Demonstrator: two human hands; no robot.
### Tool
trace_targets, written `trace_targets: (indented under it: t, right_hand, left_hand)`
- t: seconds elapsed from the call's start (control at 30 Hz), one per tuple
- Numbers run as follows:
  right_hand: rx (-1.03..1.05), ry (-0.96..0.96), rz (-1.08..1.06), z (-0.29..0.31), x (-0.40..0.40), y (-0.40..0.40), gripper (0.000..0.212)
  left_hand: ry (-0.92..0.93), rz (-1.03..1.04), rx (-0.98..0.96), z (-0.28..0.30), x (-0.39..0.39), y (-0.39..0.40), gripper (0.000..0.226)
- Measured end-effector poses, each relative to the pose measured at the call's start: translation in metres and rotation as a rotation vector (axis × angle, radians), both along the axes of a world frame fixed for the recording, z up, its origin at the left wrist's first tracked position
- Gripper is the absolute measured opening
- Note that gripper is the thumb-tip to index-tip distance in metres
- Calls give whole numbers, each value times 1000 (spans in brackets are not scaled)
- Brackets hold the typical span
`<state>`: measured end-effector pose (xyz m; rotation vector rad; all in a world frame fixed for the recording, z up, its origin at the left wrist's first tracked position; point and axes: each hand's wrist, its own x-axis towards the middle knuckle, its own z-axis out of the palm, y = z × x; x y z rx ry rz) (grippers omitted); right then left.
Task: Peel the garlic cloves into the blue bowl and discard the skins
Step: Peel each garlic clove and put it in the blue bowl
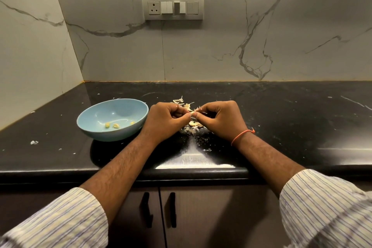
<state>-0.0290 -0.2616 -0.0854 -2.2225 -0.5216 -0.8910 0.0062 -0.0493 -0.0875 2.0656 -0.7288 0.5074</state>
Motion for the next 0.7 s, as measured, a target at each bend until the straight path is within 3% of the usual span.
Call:
trace_targets:
  t: [0.7]
  right_hand:
    - [-81, -75, -3, -1, -2, 1, 12]
  left_hand:
    - [-25, 35, -8, -1, -4, -1, 10]
